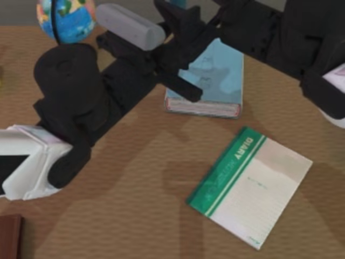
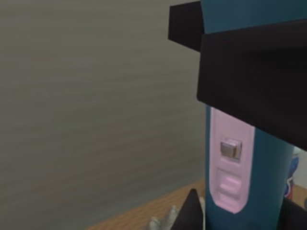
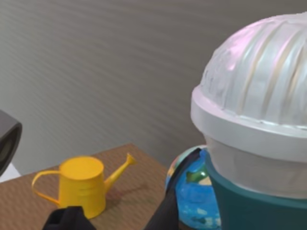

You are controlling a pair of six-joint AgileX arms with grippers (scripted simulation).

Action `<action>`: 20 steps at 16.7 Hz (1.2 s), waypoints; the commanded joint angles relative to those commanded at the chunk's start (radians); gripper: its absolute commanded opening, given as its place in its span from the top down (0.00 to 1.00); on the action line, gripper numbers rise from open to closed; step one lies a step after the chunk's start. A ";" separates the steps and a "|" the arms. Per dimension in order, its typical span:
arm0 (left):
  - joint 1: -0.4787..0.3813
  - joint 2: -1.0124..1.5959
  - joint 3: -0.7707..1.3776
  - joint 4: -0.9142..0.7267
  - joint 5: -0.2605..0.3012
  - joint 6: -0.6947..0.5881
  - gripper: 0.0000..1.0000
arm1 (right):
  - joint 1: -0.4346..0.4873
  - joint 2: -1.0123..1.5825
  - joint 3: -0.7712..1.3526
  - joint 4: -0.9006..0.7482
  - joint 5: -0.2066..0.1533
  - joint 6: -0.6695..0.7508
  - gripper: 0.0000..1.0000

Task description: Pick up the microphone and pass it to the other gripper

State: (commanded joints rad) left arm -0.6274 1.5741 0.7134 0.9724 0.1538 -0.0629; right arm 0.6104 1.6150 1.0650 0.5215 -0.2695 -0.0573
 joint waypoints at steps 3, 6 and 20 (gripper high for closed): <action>0.000 0.000 0.000 0.000 0.000 0.000 1.00 | 0.000 0.000 0.000 0.000 0.000 0.000 0.68; 0.000 0.000 0.000 0.000 0.000 0.000 1.00 | 0.000 0.000 0.000 0.000 0.000 0.000 0.90; 0.000 0.000 0.000 0.000 0.000 0.000 0.70 | 0.000 0.000 0.000 0.000 0.000 0.000 1.00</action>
State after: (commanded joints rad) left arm -0.6274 1.5741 0.7134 0.9724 0.1538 -0.0629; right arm 0.6104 1.6150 1.0650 0.5215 -0.2695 -0.0573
